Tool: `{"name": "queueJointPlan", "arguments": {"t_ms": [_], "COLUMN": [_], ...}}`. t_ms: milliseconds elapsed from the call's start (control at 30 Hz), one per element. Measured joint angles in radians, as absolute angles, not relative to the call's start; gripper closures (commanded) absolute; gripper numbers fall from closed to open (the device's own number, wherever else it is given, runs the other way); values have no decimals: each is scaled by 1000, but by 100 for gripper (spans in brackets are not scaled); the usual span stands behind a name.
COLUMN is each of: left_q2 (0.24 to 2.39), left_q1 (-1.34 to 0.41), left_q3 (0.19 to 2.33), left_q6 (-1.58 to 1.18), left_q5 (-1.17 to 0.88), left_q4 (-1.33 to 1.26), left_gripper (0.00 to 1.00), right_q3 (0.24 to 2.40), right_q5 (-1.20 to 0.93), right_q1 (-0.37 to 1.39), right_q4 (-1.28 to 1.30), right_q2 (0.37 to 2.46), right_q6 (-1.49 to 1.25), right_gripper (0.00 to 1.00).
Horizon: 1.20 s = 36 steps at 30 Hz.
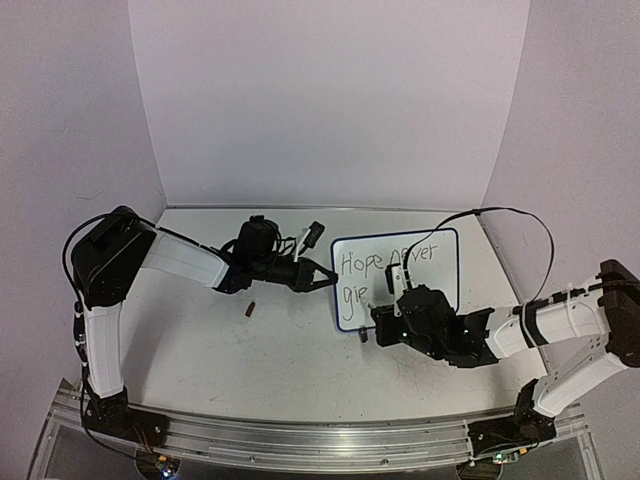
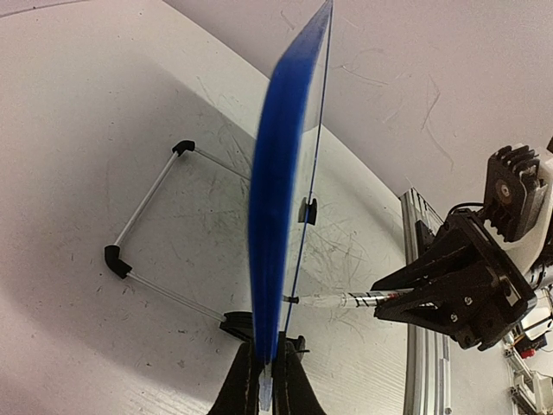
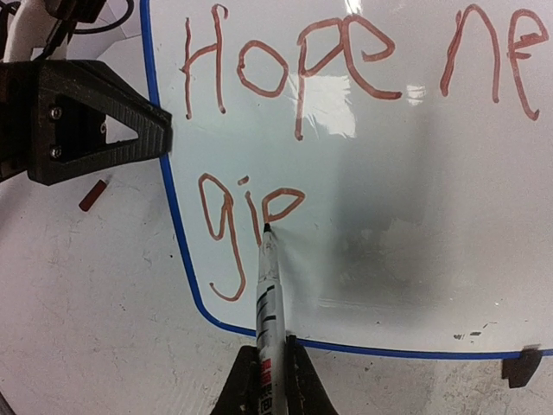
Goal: Write a sentence on the whiteboard
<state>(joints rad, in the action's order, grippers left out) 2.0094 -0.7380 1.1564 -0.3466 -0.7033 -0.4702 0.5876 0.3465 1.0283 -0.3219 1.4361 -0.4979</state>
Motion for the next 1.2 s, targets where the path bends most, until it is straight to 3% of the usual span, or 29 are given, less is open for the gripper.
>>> {"name": "queueJointPlan", "arguments": {"t_ms": [1200], "left_q2": [2009], "left_q1": [-738], "left_q3": [1156], "left_q6": [-344], "left_q5": [-705], "left_q4": [-470], "left_gripper": [100], "right_q3": [576], "right_q5": [349], "right_q1": [984], "right_q4": [-288], "right_q2": [1341], "right_q6": [-435], "right_gripper": [100]}}
